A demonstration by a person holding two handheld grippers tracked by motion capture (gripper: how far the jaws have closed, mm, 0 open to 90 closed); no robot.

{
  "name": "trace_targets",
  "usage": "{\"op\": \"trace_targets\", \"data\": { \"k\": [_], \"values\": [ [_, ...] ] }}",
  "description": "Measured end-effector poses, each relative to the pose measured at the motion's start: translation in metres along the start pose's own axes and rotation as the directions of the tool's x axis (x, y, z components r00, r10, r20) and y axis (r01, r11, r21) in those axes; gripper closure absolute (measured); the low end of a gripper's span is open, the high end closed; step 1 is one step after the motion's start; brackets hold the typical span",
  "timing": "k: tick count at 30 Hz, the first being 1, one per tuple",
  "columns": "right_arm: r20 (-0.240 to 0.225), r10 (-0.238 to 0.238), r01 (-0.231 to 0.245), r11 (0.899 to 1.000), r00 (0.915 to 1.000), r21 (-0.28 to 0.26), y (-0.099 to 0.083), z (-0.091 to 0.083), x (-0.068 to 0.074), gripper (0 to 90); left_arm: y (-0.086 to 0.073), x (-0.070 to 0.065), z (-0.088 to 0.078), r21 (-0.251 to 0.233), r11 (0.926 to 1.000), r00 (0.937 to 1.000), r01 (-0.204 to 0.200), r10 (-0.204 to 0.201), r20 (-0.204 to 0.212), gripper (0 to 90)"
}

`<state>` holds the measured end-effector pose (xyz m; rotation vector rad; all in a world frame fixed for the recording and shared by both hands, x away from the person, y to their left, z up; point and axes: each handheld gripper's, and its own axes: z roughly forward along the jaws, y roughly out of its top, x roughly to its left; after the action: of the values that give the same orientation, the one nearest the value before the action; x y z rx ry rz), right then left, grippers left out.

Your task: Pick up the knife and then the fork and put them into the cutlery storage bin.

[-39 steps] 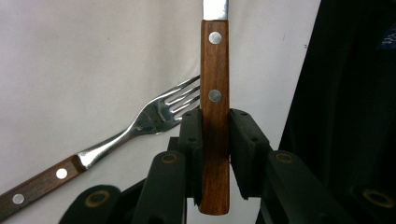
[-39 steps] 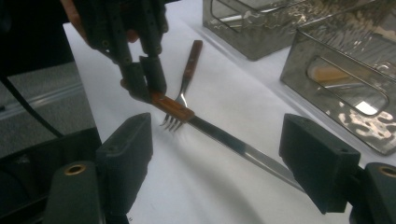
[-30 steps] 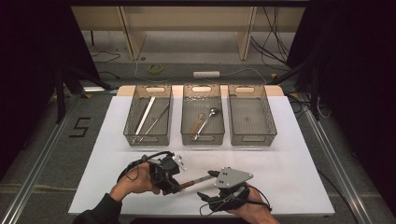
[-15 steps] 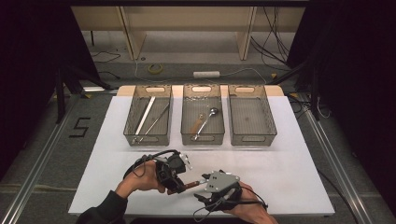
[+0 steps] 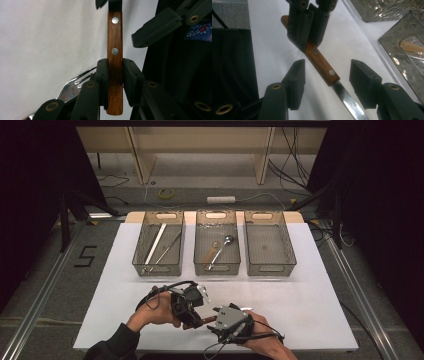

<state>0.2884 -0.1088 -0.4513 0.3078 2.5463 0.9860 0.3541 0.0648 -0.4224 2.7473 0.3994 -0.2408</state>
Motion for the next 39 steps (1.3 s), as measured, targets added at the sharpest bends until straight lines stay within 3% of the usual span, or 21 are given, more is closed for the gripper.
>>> {"op": "trace_targets", "data": {
  "k": [10,21,23,24,30,36,39],
  "values": [
    [0.017,-0.081,0.08,0.996,0.9966,0.039,0.0,0.008,0.004,55.7,0.004,-0.002,-0.001,0.007,1.0,0.9998,-0.006,0.006,0.019,75.1],
    [0.025,-0.131,0.129,0.99,0.9911,0.051,0.0,0.01,0.008,65.5,0.007,-0.003,-0.004,0.008,0.9999,0.9996,-0.014,0.013,0.026,75.0],
    [0.032,-0.149,0.147,0.988,0.9883,0.054,0.0,0.009,0.009,66.8,0.007,-0.004,-0.005,0.006,0.9999,0.9996,-0.01,0.01,0.027,75.0],
    [0.035,-0.194,0.192,0.979,0.9803,0.066,0.0,0.008,0.006,67.4,0.007,-0.004,-0.005,0.003,0.9999,0.9996,-0.01,0.01,0.028,75.0],
    [0.021,-0.24,0.239,0.969,0.9705,0.06,-0.002,0.005,0.008,73.5,0.005,-0.006,-0.01,-0.037,0.9992,0.9991,-0.012,0.013,0.041,74.9],
    [0.02,-0.296,0.294,0.954,0.955,0.061,-0.002,0.004,0.013,78.9,0.004,-0.006,-0.014,-0.067,0.9976,0.9988,-0.019,0.022,0.045,73.8],
    [0.023,-0.3,0.297,0.952,0.9538,0.067,-0.001,0.001,0.013,79.2,0.004,-0.005,-0.016,-0.084,0.9958,0.9986,-0.034,0.037,0.037,72.5]
  ]
}}
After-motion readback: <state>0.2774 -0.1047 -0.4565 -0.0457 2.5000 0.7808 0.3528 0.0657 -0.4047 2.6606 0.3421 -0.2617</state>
